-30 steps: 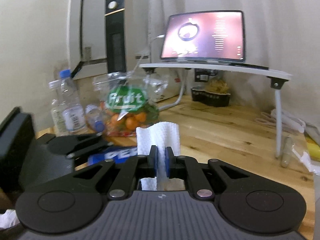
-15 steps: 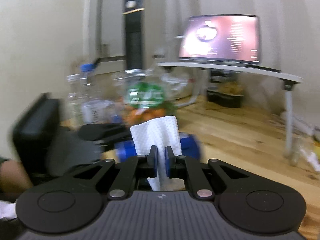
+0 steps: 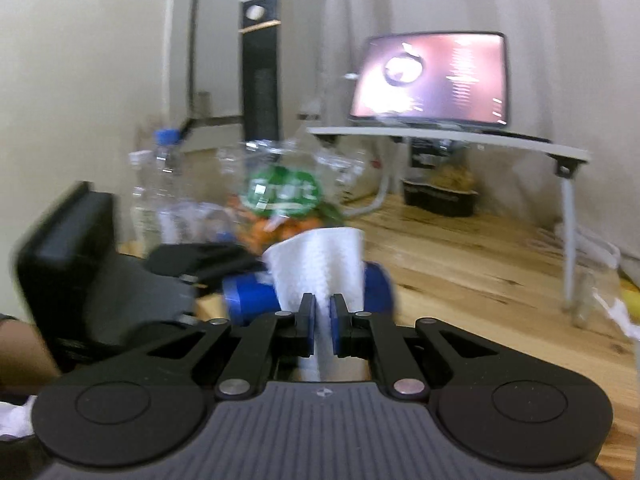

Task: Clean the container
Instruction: 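Wipe the can with the tissue in the right gripper while the left gripper holds it, then lower the tissue onto the table and open the right gripper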

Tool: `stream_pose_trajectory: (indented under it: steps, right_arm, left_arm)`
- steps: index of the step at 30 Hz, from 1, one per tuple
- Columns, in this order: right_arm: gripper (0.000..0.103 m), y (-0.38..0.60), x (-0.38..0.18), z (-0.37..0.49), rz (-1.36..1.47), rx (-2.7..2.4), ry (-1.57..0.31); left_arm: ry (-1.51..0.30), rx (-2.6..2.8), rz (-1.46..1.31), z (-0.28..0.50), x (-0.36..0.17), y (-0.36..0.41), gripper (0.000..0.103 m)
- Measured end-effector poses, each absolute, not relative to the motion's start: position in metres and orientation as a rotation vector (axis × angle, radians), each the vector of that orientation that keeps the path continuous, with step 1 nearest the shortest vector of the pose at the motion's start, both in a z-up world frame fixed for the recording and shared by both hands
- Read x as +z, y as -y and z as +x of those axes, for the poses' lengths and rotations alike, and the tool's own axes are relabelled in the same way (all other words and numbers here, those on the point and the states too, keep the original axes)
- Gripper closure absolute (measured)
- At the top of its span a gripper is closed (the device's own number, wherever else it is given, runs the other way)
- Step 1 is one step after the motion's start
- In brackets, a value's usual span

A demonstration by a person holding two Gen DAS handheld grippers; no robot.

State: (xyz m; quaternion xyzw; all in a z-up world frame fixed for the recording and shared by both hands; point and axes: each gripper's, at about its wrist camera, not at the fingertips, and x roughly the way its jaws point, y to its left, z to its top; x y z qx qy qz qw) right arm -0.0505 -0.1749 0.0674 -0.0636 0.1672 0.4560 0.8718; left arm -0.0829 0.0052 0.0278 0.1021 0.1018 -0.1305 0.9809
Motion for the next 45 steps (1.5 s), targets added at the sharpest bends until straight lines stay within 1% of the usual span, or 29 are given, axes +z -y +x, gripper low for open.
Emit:
stream_pose_trajectory:
  steps: [4, 7, 13, 19, 25, 35, 37, 39, 40, 41, 42, 45]
  right_arm:
    - [0.092, 0.159, 0.075, -0.066, -0.111, 1.051, -0.347]
    - [0.092, 0.145, 0.080, -0.067, -0.145, 1.059, -0.312]
    - [0.092, 0.131, 0.082, -0.037, -0.172, 0.971, -0.289]
    - [0.092, 0.146, 0.081, -0.013, -0.221, 0.863, -0.281]
    - [0.092, 0.170, 0.068, 0.016, -0.212, 0.761, -0.341]
    - [0.092, 0.190, 0.018, 0.092, -0.207, 0.573, -0.546]
    - [0.087, 0.192, 0.010, 0.099, -0.208, 0.546, -0.568]
    - [0.071, 0.197, 0.007, 0.101, -0.191, 0.528, -0.574]
    - [0.066, 0.199, 0.007, 0.100, -0.186, 0.520, -0.570]
    - [0.052, 0.201, 0.009, 0.099, -0.183, 0.510, -0.559]
    - [0.043, 0.202, 0.011, 0.098, -0.180, 0.503, -0.545]
    - [0.043, 0.209, 0.026, 0.088, -0.119, 0.527, -0.524]
  left_arm:
    - [-0.205, -0.265, 0.207, -0.083, 0.028, -0.005, 0.036]
    - [-0.197, -0.267, 0.221, -0.085, 0.028, -0.003, 0.036]
    - [-0.193, -0.255, 0.211, -0.084, 0.028, -0.005, 0.036]
    - [-0.196, -0.252, 0.192, -0.083, 0.029, -0.008, 0.036]
    - [-0.182, -0.246, 0.176, -0.086, 0.028, -0.010, 0.036]
    - [-0.191, -0.238, 0.188, -0.086, 0.027, -0.008, 0.036]
    - [-0.184, -0.234, 0.186, -0.087, 0.027, -0.009, 0.036]
    - [-0.186, -0.230, 0.183, -0.087, 0.027, -0.009, 0.036]
    - [-0.187, -0.230, 0.182, -0.087, 0.027, -0.009, 0.036]
    - [-0.188, -0.230, 0.182, -0.087, 0.027, -0.009, 0.036]
    - [-0.189, -0.230, 0.184, -0.087, 0.027, -0.008, 0.036]
    - [-0.187, -0.225, 0.197, -0.088, 0.026, -0.006, 0.036]
